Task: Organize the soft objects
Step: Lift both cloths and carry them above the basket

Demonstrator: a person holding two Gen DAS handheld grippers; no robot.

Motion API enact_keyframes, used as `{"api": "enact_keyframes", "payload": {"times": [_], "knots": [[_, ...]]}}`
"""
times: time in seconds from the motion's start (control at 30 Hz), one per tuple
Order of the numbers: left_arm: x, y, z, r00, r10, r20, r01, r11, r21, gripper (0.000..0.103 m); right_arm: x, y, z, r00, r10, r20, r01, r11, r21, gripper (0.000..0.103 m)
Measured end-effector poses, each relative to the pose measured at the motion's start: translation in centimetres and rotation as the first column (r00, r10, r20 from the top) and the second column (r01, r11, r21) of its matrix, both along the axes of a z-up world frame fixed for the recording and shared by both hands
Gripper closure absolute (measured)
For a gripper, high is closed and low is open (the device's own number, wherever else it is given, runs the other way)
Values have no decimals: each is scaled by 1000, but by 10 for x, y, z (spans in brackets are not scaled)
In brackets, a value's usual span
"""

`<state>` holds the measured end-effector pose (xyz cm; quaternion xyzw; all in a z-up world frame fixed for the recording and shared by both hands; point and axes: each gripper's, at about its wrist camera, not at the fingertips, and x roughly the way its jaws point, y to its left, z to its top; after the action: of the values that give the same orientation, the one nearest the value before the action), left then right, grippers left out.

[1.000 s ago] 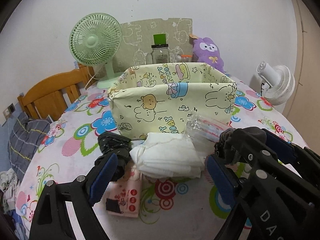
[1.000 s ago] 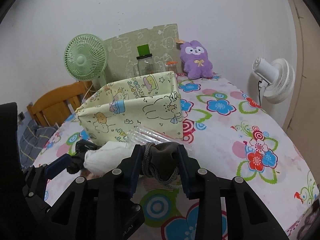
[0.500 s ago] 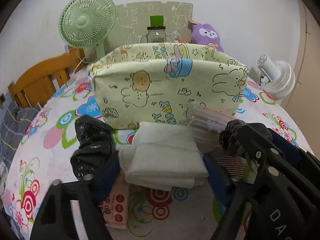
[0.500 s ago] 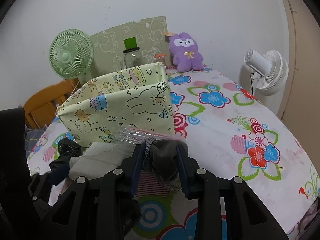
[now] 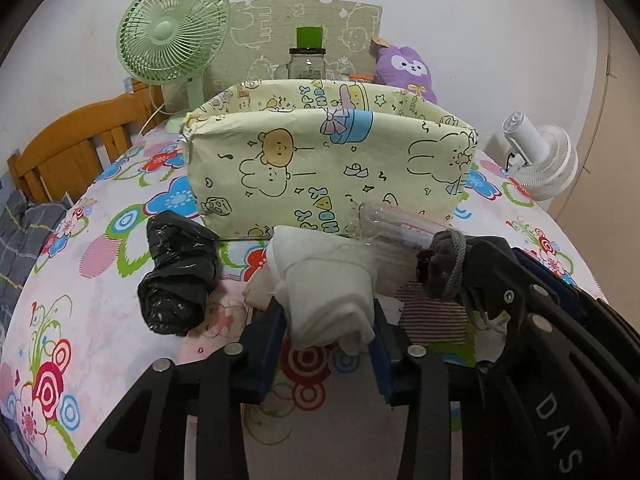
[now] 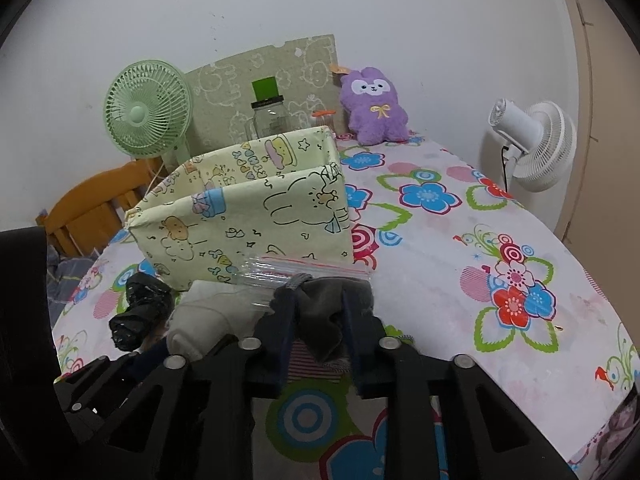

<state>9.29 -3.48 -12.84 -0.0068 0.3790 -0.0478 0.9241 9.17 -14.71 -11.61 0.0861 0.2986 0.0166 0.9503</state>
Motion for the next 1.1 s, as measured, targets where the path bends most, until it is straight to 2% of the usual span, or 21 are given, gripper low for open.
{"api": "enact_keyframes", "payload": {"times": [0.43, 1.1], "knots": [[-21, 9, 15, 998, 36, 50, -36, 999, 10, 69, -17, 9, 11, 999, 42, 34, -42, 999, 4, 82], [-39, 17, 65, 988, 47, 145, -46, 999, -8, 69, -33, 15, 62, 992, 34, 120, -34, 999, -7, 82]]}}
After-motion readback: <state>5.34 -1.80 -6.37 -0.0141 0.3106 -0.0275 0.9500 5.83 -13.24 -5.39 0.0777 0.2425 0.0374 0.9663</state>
